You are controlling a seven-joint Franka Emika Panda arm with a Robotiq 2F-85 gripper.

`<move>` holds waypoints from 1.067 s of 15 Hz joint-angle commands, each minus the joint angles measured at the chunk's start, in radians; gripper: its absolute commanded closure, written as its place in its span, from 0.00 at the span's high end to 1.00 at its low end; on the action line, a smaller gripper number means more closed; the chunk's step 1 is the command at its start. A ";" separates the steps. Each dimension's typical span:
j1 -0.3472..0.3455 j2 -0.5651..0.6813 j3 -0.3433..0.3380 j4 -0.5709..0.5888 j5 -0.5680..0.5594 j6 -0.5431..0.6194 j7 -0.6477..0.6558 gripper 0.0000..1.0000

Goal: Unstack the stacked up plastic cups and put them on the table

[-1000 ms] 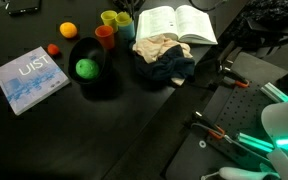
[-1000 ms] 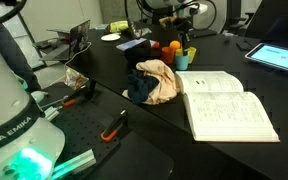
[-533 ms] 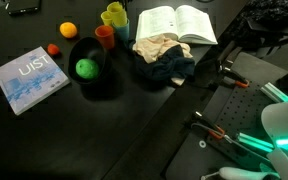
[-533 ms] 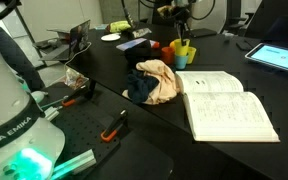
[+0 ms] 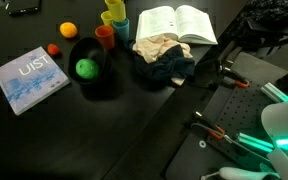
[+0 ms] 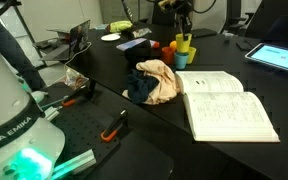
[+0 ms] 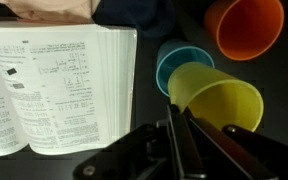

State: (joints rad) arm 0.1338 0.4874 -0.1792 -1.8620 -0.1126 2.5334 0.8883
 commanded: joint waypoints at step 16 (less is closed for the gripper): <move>-0.043 0.150 -0.095 0.089 -0.082 0.182 0.028 0.04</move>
State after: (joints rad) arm 0.0849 0.5859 -0.2668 -1.8140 -0.2216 2.6736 0.9064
